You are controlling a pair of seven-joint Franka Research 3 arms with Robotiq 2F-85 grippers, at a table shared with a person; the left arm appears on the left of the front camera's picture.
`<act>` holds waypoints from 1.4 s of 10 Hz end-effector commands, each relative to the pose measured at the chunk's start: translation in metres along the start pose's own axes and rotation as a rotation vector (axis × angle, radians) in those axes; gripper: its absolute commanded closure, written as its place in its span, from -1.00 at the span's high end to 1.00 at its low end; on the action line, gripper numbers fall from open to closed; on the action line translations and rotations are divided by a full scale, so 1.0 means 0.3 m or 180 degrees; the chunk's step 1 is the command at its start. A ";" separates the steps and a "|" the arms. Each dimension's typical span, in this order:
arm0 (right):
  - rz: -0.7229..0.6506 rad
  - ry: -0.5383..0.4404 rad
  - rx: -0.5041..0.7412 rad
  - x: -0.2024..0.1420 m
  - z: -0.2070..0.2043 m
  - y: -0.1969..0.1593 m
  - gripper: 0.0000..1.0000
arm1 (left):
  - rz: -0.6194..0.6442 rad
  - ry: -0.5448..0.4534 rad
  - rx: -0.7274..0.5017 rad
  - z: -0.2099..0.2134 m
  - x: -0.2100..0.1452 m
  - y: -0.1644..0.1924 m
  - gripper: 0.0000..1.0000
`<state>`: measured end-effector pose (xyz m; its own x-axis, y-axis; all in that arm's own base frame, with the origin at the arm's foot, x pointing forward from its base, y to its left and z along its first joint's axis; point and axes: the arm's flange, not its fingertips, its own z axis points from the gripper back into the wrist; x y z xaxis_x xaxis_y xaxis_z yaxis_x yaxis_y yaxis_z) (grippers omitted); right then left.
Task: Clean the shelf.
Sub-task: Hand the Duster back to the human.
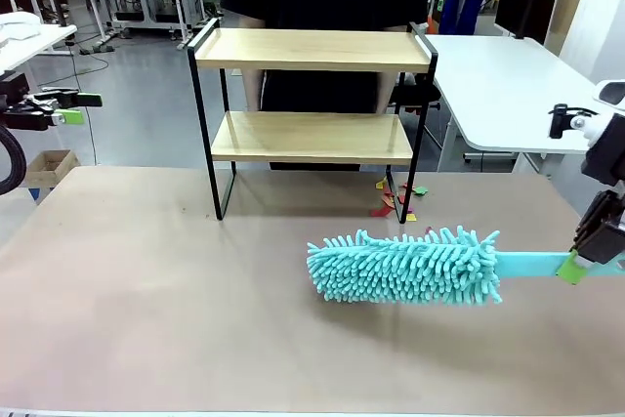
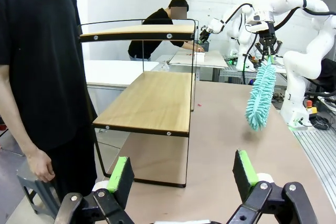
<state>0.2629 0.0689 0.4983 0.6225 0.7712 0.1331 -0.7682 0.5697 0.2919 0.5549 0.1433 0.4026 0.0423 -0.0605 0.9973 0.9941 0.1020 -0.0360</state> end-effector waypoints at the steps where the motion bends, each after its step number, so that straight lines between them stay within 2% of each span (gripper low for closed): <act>1: 0.0173 -0.0248 0.0081 0.036 0.040 -0.078 -0.74 | -0.0038 0.0143 -0.0114 -0.110 0.054 -0.089 1.00; 4: 0.0719 -0.0580 0.0284 0.076 0.073 -0.246 -0.74 | -0.0026 0.0260 0.0015 -0.270 0.084 -0.255 1.00; 7: 0.1315 -0.1017 0.0306 0.080 0.110 -0.366 -0.74 | 0.0054 0.0097 0.0006 -0.406 0.061 -0.443 1.00; 9: 0.1559 -0.1224 0.0296 0.079 0.147 -0.423 -0.74 | 0.0141 0.0045 0.0030 -0.472 0.035 -0.518 1.00; 11: 0.1685 -0.1229 0.0262 0.069 0.163 -0.483 -0.74 | 0.0108 -0.0042 0.0237 -0.513 0.013 -0.584 1.00; 14: 0.1881 -0.1164 0.0060 0.059 0.191 -0.529 -0.74 | 0.0149 -0.0143 0.0212 -0.564 0.012 -0.620 1.00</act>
<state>0.4001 -0.0218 0.5027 0.1494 0.8038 0.5758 -0.9880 0.0987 0.1186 0.3889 -0.0354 0.4029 0.0907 -0.0222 0.9956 0.9839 0.1565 -0.0862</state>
